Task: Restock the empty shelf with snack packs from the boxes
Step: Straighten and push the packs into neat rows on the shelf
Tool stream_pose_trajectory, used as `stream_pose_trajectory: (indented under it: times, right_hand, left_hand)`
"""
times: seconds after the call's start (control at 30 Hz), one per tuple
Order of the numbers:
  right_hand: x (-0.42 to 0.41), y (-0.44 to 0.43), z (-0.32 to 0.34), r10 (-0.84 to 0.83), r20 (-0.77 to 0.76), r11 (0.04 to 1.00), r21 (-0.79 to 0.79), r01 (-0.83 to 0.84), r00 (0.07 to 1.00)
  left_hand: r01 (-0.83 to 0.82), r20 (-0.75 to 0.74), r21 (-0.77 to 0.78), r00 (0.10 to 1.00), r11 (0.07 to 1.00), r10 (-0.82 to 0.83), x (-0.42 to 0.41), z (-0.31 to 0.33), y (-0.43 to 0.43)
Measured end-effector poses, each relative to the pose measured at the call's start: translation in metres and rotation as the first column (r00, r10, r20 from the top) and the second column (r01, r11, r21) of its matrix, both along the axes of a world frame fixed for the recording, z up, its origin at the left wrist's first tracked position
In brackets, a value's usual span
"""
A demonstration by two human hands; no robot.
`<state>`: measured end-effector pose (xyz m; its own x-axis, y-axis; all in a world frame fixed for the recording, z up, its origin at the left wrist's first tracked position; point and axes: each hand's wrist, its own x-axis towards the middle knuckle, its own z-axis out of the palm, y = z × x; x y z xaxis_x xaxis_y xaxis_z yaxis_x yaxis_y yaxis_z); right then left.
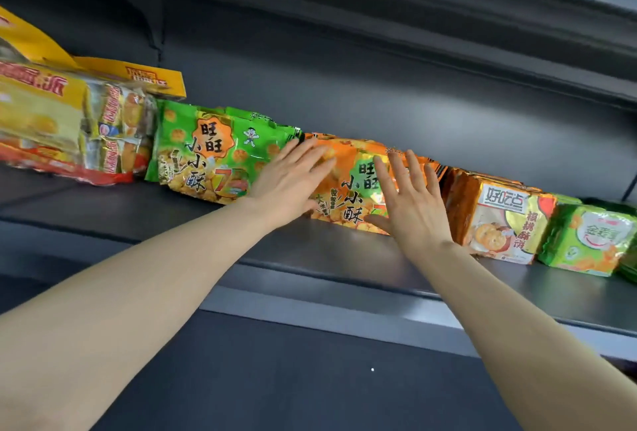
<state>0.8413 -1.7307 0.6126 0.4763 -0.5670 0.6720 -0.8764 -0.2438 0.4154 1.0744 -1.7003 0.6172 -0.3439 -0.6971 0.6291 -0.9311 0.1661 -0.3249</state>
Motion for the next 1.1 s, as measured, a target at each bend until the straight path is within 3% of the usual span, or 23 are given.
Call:
stream_pose_trajectory:
  times: [0.13, 0.33, 0.77, 0.93, 1.1]
  right_hand:
    - [0.047, 0.05, 0.003, -0.057, -0.011, 0.998, 0.0, 0.057, 0.998]
    - [0.107, 0.101, 0.005, -0.01, -0.032, 0.996, -0.084, 0.007, 0.999]
    - [0.187, 0.105, 0.0, 0.288, -0.2, 0.926, -0.192, -0.326, 0.936]
    - [0.213, 0.084, 0.001, 0.319, -0.185, 0.93, -0.13, -0.345, 0.93]
    - [0.237, 0.052, 0.0, 0.227, -0.127, 0.973, -0.006, -0.229, 0.966]
  left_hand:
    - [0.092, -0.051, 0.043, 0.995, 0.995, -0.09, 0.045, 0.013, 0.052]
    - [0.097, -0.077, 0.056, 0.993, 0.994, -0.092, 0.108, 0.015, 0.114]
    - [-0.037, -0.078, -0.03, 0.996, 0.999, 0.034, 0.2, 0.013, 0.15]
    - [-0.062, -0.057, -0.023, 0.997, 0.998, 0.061, 0.225, 0.01, 0.137]
    - [-0.079, -0.069, 0.05, 0.994, 0.996, 0.082, 0.231, 0.009, 0.091]
